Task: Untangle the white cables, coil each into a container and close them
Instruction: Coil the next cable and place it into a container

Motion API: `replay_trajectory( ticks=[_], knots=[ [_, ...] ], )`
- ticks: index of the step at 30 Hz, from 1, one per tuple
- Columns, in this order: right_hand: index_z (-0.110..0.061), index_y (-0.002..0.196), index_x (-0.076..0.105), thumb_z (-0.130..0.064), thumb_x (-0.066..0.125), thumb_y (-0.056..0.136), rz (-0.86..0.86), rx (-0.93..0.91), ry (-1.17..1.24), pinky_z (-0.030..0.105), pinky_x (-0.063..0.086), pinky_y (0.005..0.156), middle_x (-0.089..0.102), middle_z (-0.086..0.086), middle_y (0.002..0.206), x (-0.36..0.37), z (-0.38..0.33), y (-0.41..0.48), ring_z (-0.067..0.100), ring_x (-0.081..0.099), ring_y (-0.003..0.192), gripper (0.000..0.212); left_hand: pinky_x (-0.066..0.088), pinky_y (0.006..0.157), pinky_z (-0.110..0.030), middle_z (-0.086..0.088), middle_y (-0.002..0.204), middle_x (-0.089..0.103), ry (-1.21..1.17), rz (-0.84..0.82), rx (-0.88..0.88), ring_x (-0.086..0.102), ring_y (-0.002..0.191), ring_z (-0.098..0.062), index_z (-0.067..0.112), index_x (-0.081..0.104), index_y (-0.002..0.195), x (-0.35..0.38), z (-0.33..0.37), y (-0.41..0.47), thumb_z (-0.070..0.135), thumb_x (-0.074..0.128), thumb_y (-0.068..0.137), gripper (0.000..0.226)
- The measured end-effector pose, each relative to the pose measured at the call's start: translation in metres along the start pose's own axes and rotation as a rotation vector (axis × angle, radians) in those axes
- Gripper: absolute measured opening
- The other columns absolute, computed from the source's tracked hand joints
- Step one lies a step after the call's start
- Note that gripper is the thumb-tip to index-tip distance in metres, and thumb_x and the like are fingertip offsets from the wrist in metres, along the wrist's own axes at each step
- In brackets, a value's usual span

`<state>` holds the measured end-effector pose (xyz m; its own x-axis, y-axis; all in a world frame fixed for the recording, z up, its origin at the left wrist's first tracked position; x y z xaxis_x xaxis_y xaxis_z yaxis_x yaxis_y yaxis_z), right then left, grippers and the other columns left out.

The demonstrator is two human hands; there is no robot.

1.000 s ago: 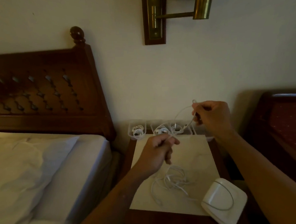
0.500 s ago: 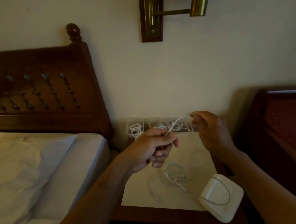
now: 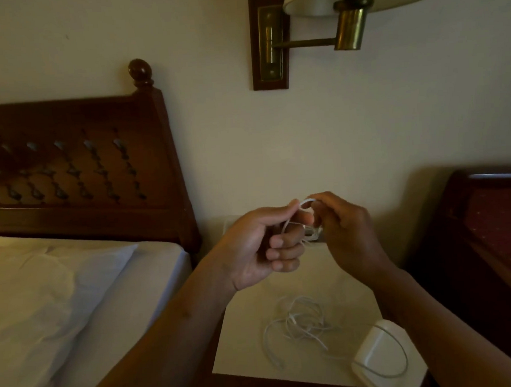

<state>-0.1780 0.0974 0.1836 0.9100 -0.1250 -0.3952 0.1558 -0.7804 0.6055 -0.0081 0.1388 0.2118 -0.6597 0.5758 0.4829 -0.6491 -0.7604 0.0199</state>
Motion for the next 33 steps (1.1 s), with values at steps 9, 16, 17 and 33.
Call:
replay_trajectory(
  ticks=[9, 16, 17, 33],
  knots=[
    [-0.01, 0.075, 0.063, 0.004, 0.052, 0.096, -0.082, 0.049, -0.16, 0.045, 0.051, 0.057, 0.061, -0.001, 0.063, 0.01, -0.02, -0.019, 0.017, 0.057, 0.056, 0.028, 0.062, 0.084, -0.043, -0.024, 0.114, 0.072, -0.069, 0.072, 0.425, 0.074, 0.086, -0.03, -0.008, 0.059, 0.128, 0.015, 0.007, 0.038, 0.016, 0.046, 0.104, 0.036],
    [-0.025, 0.101, 0.072, -0.034, 0.052, 0.104, -0.27, -0.11, -0.517, 0.032, 0.053, 0.06, 0.069, -0.01, 0.076, -0.015, -0.038, -0.014, 0.006, 0.058, 0.059, 0.021, 0.053, 0.102, -0.035, -0.009, 0.122, 0.072, 0.904, 0.456, 0.51, 0.071, 0.114, -0.017, 0.002, 0.062, 0.098, -0.001, 0.017, 0.054, 0.017, 0.05, 0.109, 0.022],
    [-0.029, 0.103, 0.072, -0.038, 0.052, 0.103, -0.299, -0.126, -0.571, 0.035, 0.055, 0.063, 0.07, -0.009, 0.08, -0.02, -0.038, -0.01, 0.007, 0.059, 0.061, 0.021, 0.056, 0.093, -0.035, -0.01, 0.114, 0.073, 1.014, 0.455, 0.465, 0.073, 0.104, -0.017, 0.005, 0.06, 0.093, -0.006, 0.015, 0.054, 0.017, 0.051, 0.109, 0.022],
    [-0.029, 0.076, 0.08, -0.026, 0.083, 0.081, -0.001, -0.215, -0.183, 0.038, 0.045, 0.055, 0.066, -0.008, 0.078, -0.033, -0.033, 0.036, 0.014, 0.06, 0.066, 0.006, 0.018, 0.05, -0.029, -0.005, 0.056, 0.028, 0.263, 0.222, 0.308, 0.019, 0.046, -0.014, 0.004, 0.061, 0.083, -0.018, -0.029, 0.036, 0.036, 0.034, 0.11, 0.05]
  ],
)
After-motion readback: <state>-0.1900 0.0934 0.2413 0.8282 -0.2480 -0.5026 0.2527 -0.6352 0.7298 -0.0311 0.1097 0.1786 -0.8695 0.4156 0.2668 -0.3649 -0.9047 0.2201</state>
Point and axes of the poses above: each hand's wrist, its own y-axis towards the middle knuckle, its own x-axis out of the palm, z = x × y, the point moved 2 cm from there along y, towards the middle knuckle
